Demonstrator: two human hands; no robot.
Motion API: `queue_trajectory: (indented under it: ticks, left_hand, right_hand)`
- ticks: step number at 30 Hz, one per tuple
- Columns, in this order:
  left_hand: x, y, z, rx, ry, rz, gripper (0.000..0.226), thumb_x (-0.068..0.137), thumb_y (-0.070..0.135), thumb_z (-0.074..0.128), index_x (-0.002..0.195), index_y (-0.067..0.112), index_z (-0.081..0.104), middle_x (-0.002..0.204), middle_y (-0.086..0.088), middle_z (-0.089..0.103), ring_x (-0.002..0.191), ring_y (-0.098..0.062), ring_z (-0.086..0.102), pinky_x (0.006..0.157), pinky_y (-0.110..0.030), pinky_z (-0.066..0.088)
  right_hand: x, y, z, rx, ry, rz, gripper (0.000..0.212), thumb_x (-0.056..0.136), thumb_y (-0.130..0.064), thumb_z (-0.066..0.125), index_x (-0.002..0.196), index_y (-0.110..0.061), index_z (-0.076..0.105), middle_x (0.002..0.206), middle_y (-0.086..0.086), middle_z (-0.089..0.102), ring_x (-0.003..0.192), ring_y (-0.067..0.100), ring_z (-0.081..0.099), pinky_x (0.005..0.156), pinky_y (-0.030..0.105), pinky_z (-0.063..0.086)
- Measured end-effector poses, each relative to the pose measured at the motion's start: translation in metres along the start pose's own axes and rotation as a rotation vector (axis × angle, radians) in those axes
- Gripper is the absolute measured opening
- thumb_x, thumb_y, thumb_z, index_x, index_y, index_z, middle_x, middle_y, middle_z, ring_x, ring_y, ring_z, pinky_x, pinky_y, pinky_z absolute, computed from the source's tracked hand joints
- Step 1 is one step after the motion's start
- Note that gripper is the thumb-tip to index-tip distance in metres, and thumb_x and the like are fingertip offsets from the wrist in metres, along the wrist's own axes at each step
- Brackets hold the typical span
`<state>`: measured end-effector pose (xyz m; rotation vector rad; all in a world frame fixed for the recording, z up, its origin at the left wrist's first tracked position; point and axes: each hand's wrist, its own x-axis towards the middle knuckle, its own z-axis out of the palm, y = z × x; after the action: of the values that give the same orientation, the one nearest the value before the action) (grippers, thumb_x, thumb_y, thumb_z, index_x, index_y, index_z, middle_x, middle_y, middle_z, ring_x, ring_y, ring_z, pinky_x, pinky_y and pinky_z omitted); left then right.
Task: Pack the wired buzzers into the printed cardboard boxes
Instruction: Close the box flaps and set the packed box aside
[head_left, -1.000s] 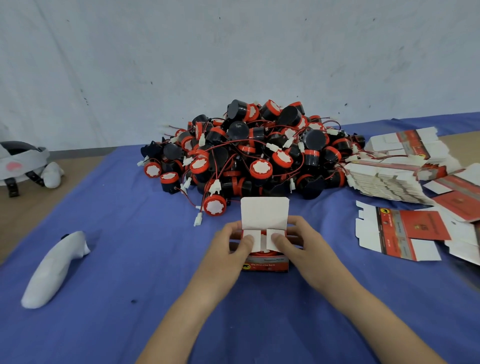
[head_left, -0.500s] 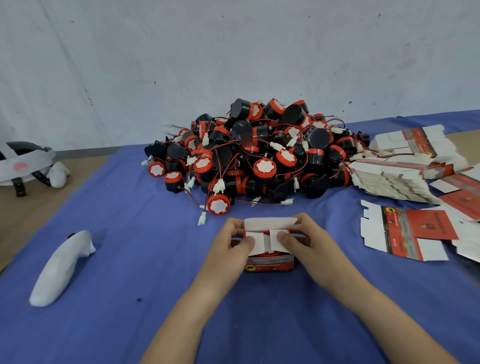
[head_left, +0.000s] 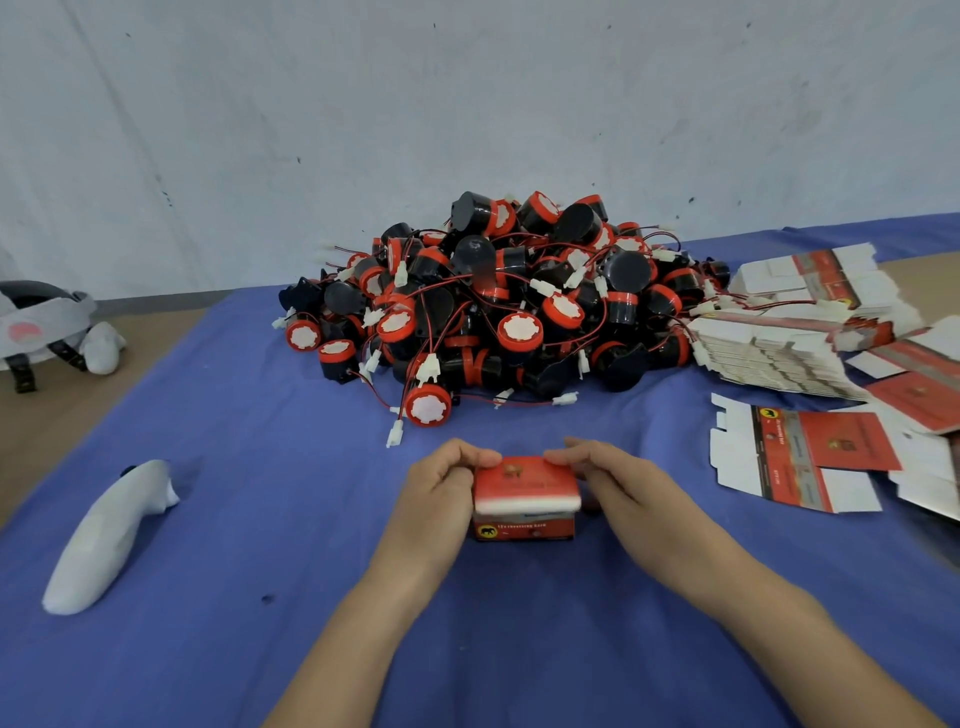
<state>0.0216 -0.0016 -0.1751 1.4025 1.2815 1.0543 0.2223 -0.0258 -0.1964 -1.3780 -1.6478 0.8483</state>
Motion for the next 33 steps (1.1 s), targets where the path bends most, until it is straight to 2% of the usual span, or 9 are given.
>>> queue_trajectory:
  ticks: [3, 5, 8, 11, 14, 20, 23, 26, 33]
  left_hand:
    - [0.000, 0.002, -0.003, 0.023, -0.013, -0.009, 0.040, 0.103, 0.008, 0.038, 0.089, 0.020, 0.073, 0.098, 0.003, 0.073, 0.088, -0.008, 0.066, 0.069, -0.013, 0.051]
    - [-0.001, -0.001, -0.004, 0.084, -0.051, 0.038, 0.029, 0.105, 0.018, 0.044, 0.094, 0.024, 0.071, 0.099, 0.008, 0.071, 0.083, 0.003, 0.065, 0.067, -0.010, 0.049]
    - [-0.006, -0.010, -0.006, 0.219, -0.141, 0.120, 0.007, 0.101, 0.033, 0.055, 0.105, 0.036, 0.060, 0.109, 0.017, 0.065, 0.090, 0.010, 0.061, 0.074, -0.011, 0.049]
    - [-0.008, -0.017, -0.008, 0.358, -0.178, 0.249, 0.009, 0.100, 0.039, 0.054, 0.106, 0.043, 0.059, 0.129, 0.029, 0.047, 0.113, 0.014, 0.049, 0.090, -0.015, 0.047]
    - [-0.010, -0.014, -0.010, 0.412, -0.220, 0.364, 0.012, 0.097, 0.046, 0.054, 0.102, 0.049, 0.064, 0.138, 0.039, 0.039, 0.131, 0.012, 0.037, 0.101, -0.015, 0.038]
    - [-0.016, -0.011, -0.021, 0.369, -0.321, 0.330, 0.034, 0.079, 0.065, 0.062, 0.112, 0.059, 0.060, 0.141, 0.045, 0.036, 0.130, 0.019, 0.037, 0.100, -0.012, 0.037]
    - [-0.018, -0.011, -0.020, 0.362, -0.338, 0.314, 0.041, 0.075, 0.063, 0.068, 0.115, 0.060, 0.059, 0.141, 0.047, 0.033, 0.128, 0.020, 0.037, 0.097, -0.006, 0.038]
    - [-0.017, -0.012, -0.019, 0.302, -0.332, 0.302, 0.038, 0.076, 0.056, 0.071, 0.113, 0.056, 0.061, 0.138, 0.046, 0.036, 0.126, 0.019, 0.040, 0.095, -0.004, 0.039]
    - [-0.010, -0.022, -0.010, 0.324, -0.235, 0.361, 0.037, 0.089, 0.025, 0.075, 0.105, 0.055, 0.059, 0.132, 0.042, 0.041, 0.124, 0.011, 0.048, 0.099, -0.013, 0.042]
  right_hand:
    - [-0.001, -0.003, -0.003, 0.033, -0.023, -0.006, 0.038, 0.106, -0.029, 0.044, 0.102, -0.059, 0.067, 0.139, -0.031, 0.047, 0.128, -0.016, 0.044, 0.105, 0.013, 0.038]
    - [-0.003, -0.007, -0.003, 0.039, -0.048, -0.024, 0.028, 0.100, -0.041, 0.049, 0.101, -0.062, 0.066, 0.131, -0.045, 0.045, 0.121, -0.023, 0.044, 0.093, 0.005, 0.040]
    - [-0.004, -0.008, 0.000, -0.112, -0.062, -0.068, 0.014, 0.095, -0.050, 0.056, 0.108, -0.054, 0.060, 0.134, -0.052, 0.034, 0.106, -0.009, 0.059, 0.084, 0.008, 0.045]
    - [-0.006, -0.010, 0.000, -0.251, -0.061, -0.118, 0.020, 0.094, -0.055, 0.054, 0.114, -0.053, 0.051, 0.137, -0.051, 0.029, 0.096, -0.007, 0.058, 0.081, 0.007, 0.042]
    - [-0.010, -0.012, -0.003, -0.298, -0.101, -0.195, 0.033, 0.090, -0.064, 0.042, 0.119, -0.054, 0.054, 0.139, -0.046, 0.035, 0.110, -0.017, 0.051, 0.088, 0.007, 0.040]
    - [-0.012, -0.010, -0.003, -0.369, -0.132, -0.208, 0.039, 0.092, -0.065, 0.040, 0.128, -0.056, 0.050, 0.151, -0.040, 0.030, 0.127, -0.011, 0.046, 0.099, 0.016, 0.043]
    - [-0.010, -0.007, -0.005, -0.345, -0.169, -0.186, 0.034, 0.097, -0.053, 0.054, 0.130, -0.058, 0.050, 0.150, -0.046, 0.024, 0.126, -0.015, 0.044, 0.100, 0.013, 0.041]
    - [-0.010, -0.008, -0.005, -0.335, -0.195, -0.173, 0.039, 0.090, -0.059, 0.057, 0.127, -0.064, 0.047, 0.148, -0.049, 0.022, 0.123, -0.017, 0.044, 0.099, 0.012, 0.041]
    - [-0.007, -0.006, 0.004, -0.419, -0.098, -0.189, 0.034, 0.100, -0.035, 0.061, 0.133, -0.040, 0.056, 0.147, -0.034, 0.036, 0.120, -0.006, 0.048, 0.095, 0.015, 0.042]
